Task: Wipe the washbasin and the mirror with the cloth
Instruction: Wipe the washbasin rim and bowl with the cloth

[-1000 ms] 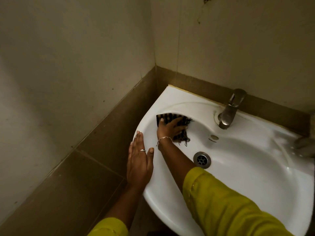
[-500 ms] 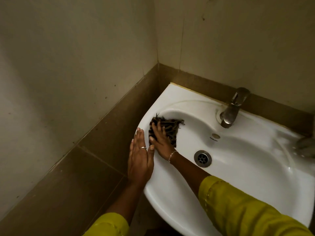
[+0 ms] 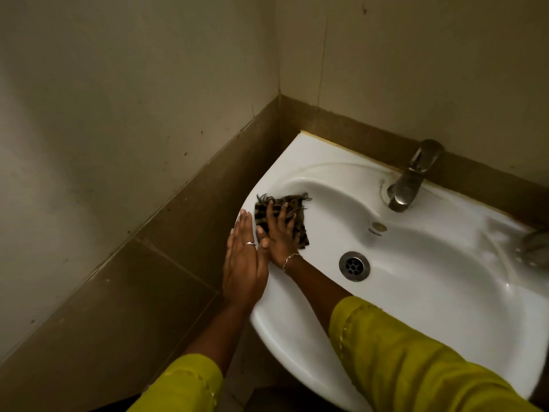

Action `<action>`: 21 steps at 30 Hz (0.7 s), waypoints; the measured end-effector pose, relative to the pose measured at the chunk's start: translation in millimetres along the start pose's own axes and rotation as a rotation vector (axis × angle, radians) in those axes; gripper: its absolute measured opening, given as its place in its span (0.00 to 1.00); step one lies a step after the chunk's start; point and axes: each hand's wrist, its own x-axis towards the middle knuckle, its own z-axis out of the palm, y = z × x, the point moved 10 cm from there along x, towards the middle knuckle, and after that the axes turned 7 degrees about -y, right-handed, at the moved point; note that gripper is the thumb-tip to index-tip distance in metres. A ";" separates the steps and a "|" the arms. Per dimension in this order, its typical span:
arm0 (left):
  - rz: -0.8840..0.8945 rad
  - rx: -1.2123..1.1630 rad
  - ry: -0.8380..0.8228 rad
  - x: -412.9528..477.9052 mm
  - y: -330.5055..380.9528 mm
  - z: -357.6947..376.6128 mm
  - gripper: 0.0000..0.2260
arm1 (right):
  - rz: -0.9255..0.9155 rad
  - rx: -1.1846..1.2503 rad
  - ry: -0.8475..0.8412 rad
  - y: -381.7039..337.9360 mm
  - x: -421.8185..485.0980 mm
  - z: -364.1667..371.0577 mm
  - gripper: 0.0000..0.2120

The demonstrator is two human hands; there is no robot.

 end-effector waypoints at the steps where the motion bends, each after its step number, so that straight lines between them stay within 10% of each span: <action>1: 0.000 0.003 -0.002 -0.2 -0.1 0.2 0.25 | -0.026 -0.017 -0.023 0.5 -3.3 5.3 0.32; 21: -0.014 0.105 -0.028 0.1 3.5 0.8 0.34 | -0.142 -0.120 -0.432 42.4 -122.5 62.8 0.35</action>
